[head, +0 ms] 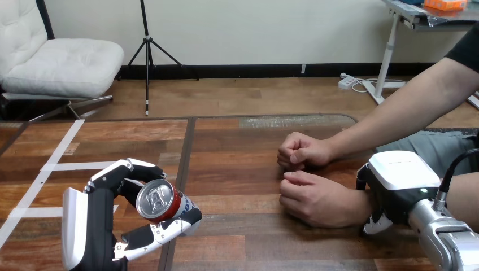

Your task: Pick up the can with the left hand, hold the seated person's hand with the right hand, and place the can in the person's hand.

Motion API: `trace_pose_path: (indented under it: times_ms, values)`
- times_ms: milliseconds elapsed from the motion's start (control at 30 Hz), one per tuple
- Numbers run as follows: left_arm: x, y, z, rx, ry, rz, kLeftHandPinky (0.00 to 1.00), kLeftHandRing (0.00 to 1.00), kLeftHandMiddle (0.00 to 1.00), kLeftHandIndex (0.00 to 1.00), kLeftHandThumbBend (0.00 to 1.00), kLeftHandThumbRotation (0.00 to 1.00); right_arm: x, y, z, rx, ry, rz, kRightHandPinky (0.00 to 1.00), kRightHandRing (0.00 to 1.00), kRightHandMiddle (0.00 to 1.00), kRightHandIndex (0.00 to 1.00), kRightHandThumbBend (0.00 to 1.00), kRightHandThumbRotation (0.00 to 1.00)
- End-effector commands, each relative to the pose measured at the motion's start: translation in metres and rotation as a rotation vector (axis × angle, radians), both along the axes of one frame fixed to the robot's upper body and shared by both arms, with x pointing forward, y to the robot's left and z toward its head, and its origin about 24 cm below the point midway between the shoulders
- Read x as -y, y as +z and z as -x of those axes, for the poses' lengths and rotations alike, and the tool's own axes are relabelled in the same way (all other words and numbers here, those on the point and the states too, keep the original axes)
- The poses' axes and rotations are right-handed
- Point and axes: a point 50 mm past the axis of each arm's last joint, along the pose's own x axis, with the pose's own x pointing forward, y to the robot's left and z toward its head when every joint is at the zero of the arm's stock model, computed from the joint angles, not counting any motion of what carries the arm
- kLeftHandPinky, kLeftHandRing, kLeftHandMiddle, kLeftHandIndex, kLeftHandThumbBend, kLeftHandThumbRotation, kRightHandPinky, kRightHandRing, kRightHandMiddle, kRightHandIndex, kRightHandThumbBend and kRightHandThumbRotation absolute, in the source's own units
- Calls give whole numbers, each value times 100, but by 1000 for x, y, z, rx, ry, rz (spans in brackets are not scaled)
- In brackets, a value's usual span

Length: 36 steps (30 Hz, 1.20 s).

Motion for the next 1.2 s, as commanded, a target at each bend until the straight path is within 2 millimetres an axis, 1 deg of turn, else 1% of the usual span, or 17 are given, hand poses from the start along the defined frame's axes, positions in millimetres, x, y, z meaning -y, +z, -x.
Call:
trace_pose_path:
  times_ms: [0,433,733,1033,1167]
  values:
    - [7,19,-11,115,-6,25,30,36,41,42,72,0,4,30,-10,123,6,3,24,32,41,51,76,0]
    - [8,18,-12,113,-17,34,31,37,41,42,72,0,2,41,-10,153,18,-14,24,32,41,51,77,0]
    - [9,18,-14,111,-17,37,31,37,41,42,72,0,1,49,-8,188,35,-29,24,33,42,51,81,0]
    - [11,17,-15,104,-19,47,30,36,41,42,73,0,-1,57,-7,199,48,-24,21,30,40,52,83,0]
    - [12,17,-16,97,-13,40,30,36,40,41,73,0,-1,60,-7,202,48,-17,21,29,40,52,84,0]
